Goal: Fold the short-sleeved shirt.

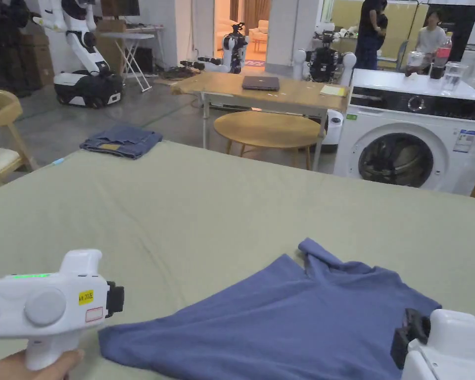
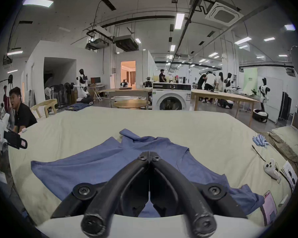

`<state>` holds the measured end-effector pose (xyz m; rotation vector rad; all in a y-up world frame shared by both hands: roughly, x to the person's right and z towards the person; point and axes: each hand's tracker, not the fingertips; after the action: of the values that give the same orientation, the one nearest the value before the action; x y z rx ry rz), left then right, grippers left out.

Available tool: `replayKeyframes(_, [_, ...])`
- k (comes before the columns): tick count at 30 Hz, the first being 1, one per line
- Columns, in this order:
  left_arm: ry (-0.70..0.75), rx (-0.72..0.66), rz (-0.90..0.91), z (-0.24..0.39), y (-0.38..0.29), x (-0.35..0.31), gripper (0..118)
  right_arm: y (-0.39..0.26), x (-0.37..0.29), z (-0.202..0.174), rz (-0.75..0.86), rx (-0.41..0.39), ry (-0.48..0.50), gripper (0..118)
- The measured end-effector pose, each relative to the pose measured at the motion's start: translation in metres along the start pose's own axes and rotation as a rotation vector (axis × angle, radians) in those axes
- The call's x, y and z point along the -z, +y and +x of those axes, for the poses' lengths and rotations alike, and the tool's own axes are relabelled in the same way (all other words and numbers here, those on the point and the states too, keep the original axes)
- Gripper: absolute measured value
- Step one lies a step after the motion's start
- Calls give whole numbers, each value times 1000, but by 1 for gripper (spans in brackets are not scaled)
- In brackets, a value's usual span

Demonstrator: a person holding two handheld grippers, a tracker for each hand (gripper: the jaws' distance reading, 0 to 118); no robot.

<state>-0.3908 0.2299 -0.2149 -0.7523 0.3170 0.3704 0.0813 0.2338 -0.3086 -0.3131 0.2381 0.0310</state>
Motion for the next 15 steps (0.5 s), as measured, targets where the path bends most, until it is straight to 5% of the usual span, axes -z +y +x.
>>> replayKeyframes(1, [-9, -28, -48, -12, 4, 7, 6, -2, 3, 0, -10, -2, 1, 0])
replayKeyframes(3, [-25, -67, -103, -26, 9, 18, 39, -4, 7, 0, -26, -4, 7, 0])
replayKeyframes(5, [-14, -89, -162, -33, 10, 31, 54, -6, 11, -1, -39, -7, 8, 0])
replayKeyframes(15, [119, -70, -317, -23, -9, 99, 58, -17, 24, 0, -96, -17, 4, 0])
